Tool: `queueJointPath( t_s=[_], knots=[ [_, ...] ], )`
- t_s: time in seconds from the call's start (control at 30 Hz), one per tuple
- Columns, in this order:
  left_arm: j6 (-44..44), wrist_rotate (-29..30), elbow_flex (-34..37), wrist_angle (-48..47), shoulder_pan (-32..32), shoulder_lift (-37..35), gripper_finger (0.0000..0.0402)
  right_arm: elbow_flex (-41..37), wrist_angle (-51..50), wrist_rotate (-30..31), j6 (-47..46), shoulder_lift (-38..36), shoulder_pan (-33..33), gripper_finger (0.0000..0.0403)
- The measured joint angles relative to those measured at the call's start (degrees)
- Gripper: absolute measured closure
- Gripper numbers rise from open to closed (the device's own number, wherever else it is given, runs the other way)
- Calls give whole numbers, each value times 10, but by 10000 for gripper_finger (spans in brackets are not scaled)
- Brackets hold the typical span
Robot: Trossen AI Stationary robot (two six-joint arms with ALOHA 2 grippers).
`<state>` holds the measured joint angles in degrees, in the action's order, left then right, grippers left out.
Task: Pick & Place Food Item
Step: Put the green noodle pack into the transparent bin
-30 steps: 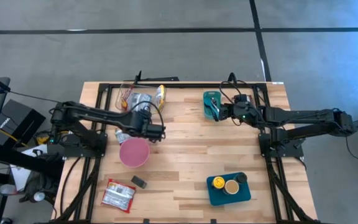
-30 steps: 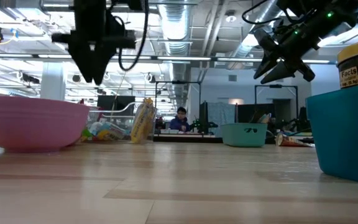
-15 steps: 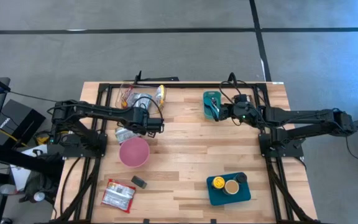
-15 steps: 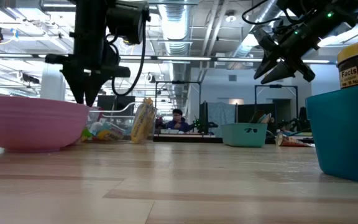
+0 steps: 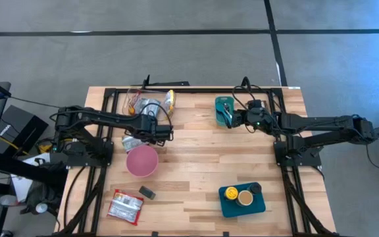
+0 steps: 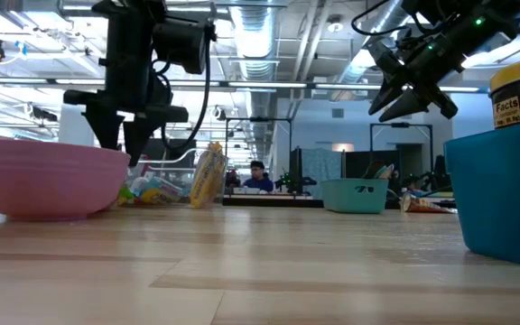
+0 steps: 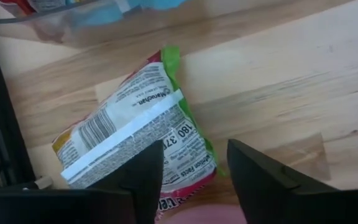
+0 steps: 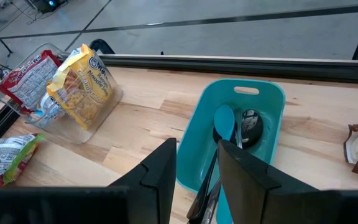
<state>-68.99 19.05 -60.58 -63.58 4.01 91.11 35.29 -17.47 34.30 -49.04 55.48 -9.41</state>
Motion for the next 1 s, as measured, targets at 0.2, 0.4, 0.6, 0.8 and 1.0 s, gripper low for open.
queueJointPath(
  t_s=[0.2, 0.4, 0.6, 0.8, 1.0],
  knots=[
    [1, 0, 7, 9, 7, 0, 183, 0, 1, 0, 0, 0, 0, 290],
    [14, 14, 7, 23, 17, 0, 170, 0, 3, 0, 0, 0, 0, 290],
    [32, 20, 7, 35, 25, 0, 175, 0, 3, 0, 0, 0, 0, 290],
    [32, 27, 9, 37, 25, 0, 187, 0, 3, 0, 0, 0, 0, 290],
    [32, 16, 54, 56, 25, 0, 187, 0, 3, 0, 0, 0, 0, 290]
  ],
)
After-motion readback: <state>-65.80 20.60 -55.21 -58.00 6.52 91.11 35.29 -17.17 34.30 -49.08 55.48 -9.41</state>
